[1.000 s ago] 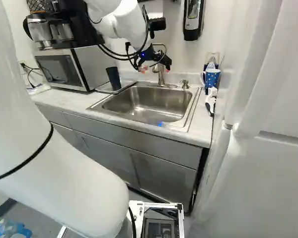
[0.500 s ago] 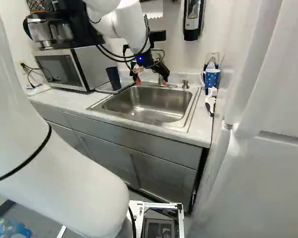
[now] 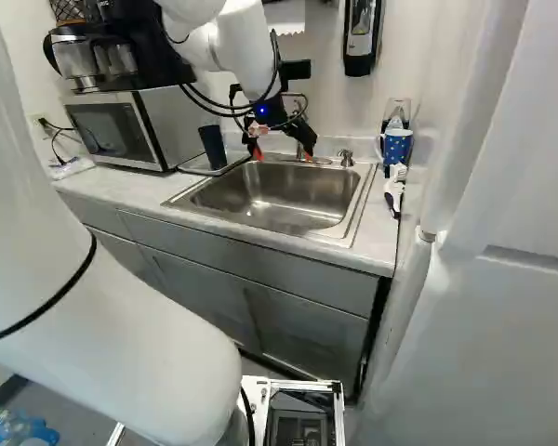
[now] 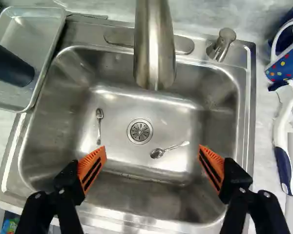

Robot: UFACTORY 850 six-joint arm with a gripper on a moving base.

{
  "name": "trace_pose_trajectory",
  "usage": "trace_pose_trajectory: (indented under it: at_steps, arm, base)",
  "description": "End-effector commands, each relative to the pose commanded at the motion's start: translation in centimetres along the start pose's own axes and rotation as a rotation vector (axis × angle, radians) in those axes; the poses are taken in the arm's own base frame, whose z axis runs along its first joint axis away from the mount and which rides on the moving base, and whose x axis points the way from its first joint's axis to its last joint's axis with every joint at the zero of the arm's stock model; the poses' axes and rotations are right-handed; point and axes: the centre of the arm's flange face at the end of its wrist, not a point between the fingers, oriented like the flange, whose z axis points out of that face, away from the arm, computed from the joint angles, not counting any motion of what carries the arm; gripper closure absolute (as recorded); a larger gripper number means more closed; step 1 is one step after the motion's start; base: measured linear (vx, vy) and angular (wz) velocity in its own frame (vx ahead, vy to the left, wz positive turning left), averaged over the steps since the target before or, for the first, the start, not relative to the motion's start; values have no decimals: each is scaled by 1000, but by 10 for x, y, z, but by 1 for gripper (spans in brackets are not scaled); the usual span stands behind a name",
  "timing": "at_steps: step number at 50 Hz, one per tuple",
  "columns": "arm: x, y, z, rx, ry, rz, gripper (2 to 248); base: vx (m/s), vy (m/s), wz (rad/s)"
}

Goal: Rinse the cup and place it in the tray

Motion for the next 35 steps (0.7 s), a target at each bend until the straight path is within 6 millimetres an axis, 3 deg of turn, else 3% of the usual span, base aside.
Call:
trace_pose_trajectory:
  at_steps: [35]
  arm:
    - [0,0,0,0,0,0,3]
  base:
    - [0,0,0]
